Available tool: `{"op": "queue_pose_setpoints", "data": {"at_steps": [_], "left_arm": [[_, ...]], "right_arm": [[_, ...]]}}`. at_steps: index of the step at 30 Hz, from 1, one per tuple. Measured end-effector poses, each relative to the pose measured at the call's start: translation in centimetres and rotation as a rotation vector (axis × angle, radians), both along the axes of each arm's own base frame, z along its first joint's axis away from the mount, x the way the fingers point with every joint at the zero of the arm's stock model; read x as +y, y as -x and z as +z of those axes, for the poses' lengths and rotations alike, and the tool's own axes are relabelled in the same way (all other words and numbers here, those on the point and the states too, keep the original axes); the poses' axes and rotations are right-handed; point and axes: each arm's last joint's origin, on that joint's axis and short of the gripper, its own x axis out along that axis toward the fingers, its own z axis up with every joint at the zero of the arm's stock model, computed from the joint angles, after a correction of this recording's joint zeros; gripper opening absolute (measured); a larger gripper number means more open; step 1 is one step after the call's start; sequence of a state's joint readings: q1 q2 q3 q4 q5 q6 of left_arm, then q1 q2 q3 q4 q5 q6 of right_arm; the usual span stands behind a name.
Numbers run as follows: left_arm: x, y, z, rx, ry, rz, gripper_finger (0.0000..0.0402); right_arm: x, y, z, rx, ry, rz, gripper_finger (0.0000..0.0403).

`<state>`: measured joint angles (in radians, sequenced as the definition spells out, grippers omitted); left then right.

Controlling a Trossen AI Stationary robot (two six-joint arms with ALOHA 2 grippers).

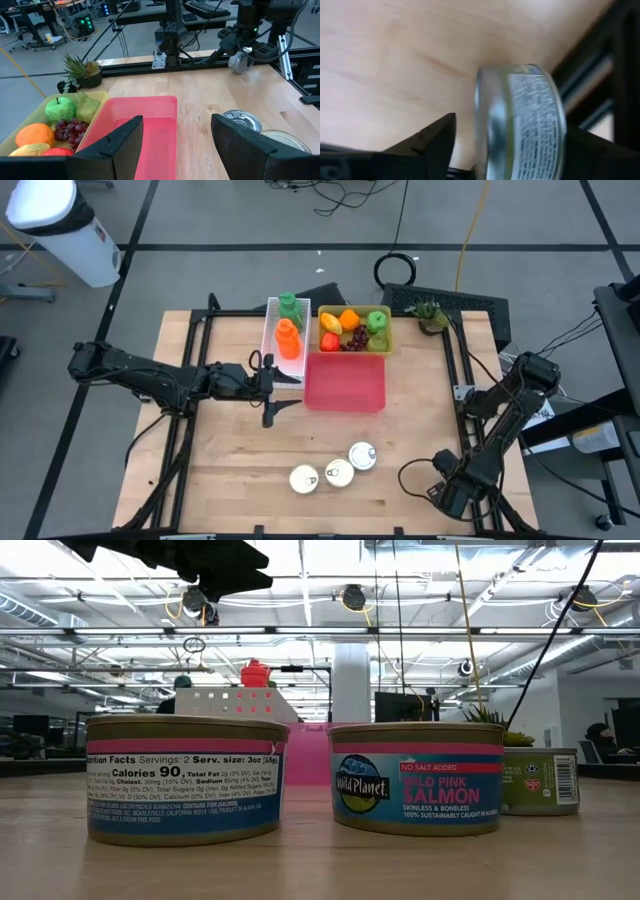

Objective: Pick & Place Food Item
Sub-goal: Put the right green tuna can into the red bin

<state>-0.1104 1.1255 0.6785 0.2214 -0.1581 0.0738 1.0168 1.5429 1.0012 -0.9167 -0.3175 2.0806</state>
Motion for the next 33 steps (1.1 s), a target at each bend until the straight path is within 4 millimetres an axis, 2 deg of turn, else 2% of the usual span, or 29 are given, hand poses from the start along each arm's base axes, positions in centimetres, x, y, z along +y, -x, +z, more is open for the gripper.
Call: {"op": "queue_pose_setpoints", "data": {"at_steps": [3,6,7,12,15,17,21,23,26,29,33], "left_arm": [[0.0,0.0,0.0,0.0,0.0,0.0,0.0243],[0.0,0.0,0.0,0.0,0.0,0.0,0.0243],[0.0,0.0,0.0,0.0,0.0,0.0,0.0243],[0.0,0.0,0.0,0.0,0.0,0.0,0.0243],[0.0,0.0,0.0,0.0,0.0,0.0,0.0243],[0.0,0.0,0.0,0.0,0.0,0.0,0.0244],[0.0,0.0,0.0,0.0,0.0,0.0,0.0244],[0.0,0.0,0.0,0.0,0.0,0.0,0.0244],[0.0,0.0,0.0,0.0,0.0,0.0,0.0243],[0.0,0.0,0.0,0.0,0.0,0.0,0.0243],[0.0,0.0,0.0,0.0,0.0,-0.001,0.0244]], "right_arm": [[0.1,-0.6,0.0,-0.051,-0.023,0.021,0.0208],[0.0,-1.0,0.0,-0.095,-0.024,0.049,0.0139],[-0.1,-1.1,0.0,-0.113,-0.018,0.056,0.0135],[-0.6,-2.0,0.1,-0.206,0.019,0.108,0.0136],[-1.5,-2.9,0.8,-0.309,0.062,0.15,0.0136],[-2.3,-3.7,2.2,-0.409,0.081,0.156,0.0136],[-4.2,-5.3,6.3,-0.704,0.154,0.219,0.0136],[-5.4,-6.0,7.7,-0.857,0.249,0.276,0.0136],[-7.5,-7.4,9.1,-1.016,0.507,0.355,0.0136],[-9.8,-9.4,8.7,-1.046,0.728,0.423,0.0136],[-13.5,-12.6,6.8,-0.99,0.867,0.6,0.0136]]}}
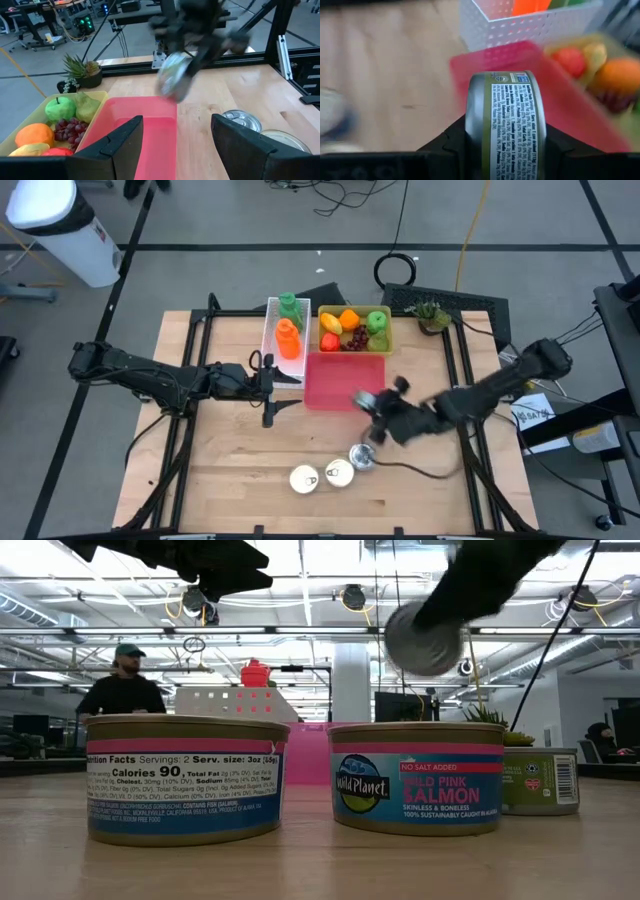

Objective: Pick & Place Food Item
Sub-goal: Put the right green tuna can into the red bin

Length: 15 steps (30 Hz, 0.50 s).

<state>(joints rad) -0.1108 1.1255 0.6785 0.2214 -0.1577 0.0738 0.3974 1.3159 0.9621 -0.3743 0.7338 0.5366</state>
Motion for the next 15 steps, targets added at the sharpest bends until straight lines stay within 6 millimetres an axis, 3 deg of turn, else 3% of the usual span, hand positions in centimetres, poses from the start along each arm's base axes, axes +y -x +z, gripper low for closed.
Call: {"op": "queue_pose_setpoints", "data": {"at_steps": [4,9,15], "left_arm": [[0.0,0.0,0.0,0.0,0.0,0.001,0.0243],[0.0,0.0,0.0,0.0,0.0,0.0,0.0243],[0.0,0.0,0.0,-0.002,0.0,0.0,0.0243]], "right_arm": [[-4.3,-2.2,-3.1,0.09,0.187,0.092,0.0136],[-8.9,-3.0,-6.7,0.244,0.412,0.142,0.0136],[-11.0,-3.4,-8.9,0.413,0.611,0.245,0.0137]]}}
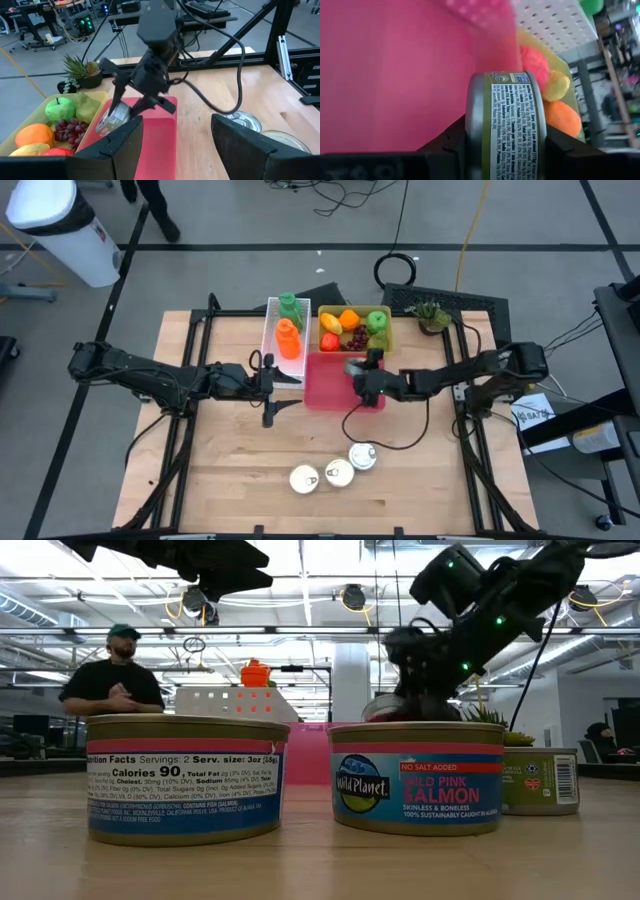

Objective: Pick & Place Food Item
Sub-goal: Put the right green tuna can into the red bin

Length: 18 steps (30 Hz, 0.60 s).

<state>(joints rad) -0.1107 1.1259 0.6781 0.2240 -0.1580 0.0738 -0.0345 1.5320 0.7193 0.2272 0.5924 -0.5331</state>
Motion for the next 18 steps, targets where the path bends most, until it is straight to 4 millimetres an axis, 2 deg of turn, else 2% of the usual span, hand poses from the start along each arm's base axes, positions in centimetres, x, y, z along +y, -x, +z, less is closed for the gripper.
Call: {"op": "queue_pose_setpoints", "data": {"at_steps": [9,18], "left_arm": [[0.0,-0.03,0.13,-0.014,0.002,0.0,0.0243],[0.0,-0.03,0.13,-0.013,0.001,0.0,0.0243]], "right_arm": [[0.4,-0.32,-0.71,0.044,-0.059,0.15,0.0203],[0.41,-0.33,-0.69,0.027,-0.077,0.132,0.0209]]}}
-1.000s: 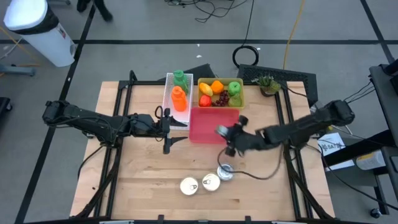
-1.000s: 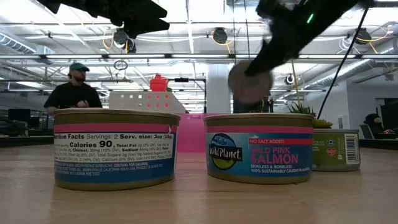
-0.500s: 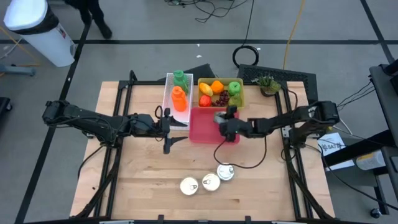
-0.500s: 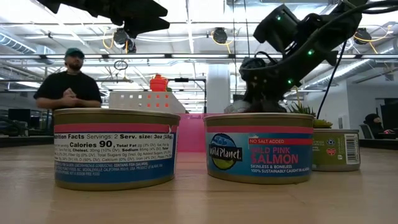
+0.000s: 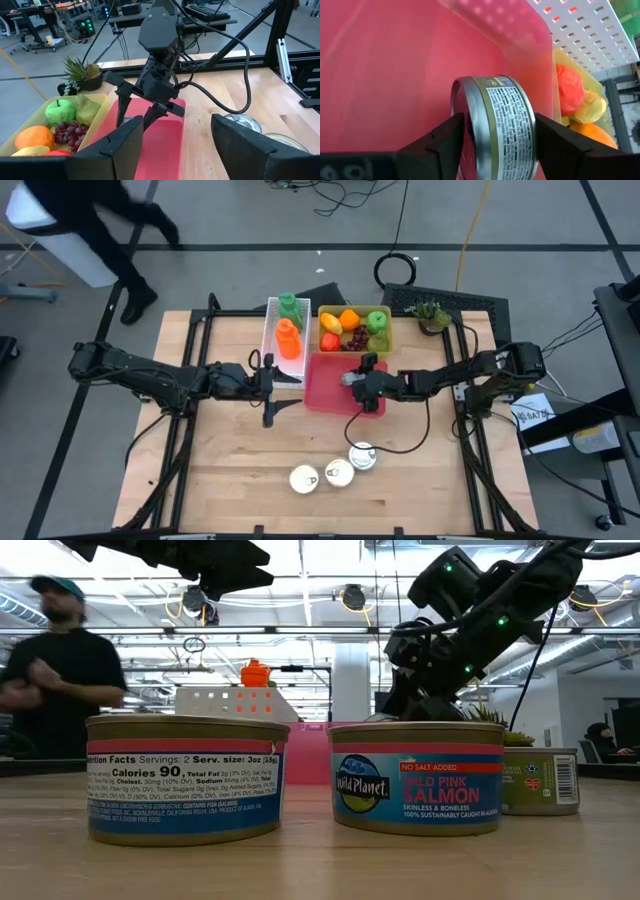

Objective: Pick & Place Food Item
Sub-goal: Put the right green tuna can into the red bin

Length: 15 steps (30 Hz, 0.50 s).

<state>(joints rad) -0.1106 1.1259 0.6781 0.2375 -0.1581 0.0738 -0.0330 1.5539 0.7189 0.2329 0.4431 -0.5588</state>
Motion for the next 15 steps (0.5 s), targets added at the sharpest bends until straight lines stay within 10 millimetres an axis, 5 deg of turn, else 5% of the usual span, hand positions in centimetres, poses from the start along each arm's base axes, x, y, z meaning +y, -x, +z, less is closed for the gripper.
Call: {"op": "queue_pose_setpoints", "data": {"at_steps": [15], "left_arm": [[0.0,0.0,0.0,0.0,0.0,0.0,0.0243]], "right_arm": [[2.4,-0.1,0.0,-0.01,-0.025,0.06,0.0208]]}}
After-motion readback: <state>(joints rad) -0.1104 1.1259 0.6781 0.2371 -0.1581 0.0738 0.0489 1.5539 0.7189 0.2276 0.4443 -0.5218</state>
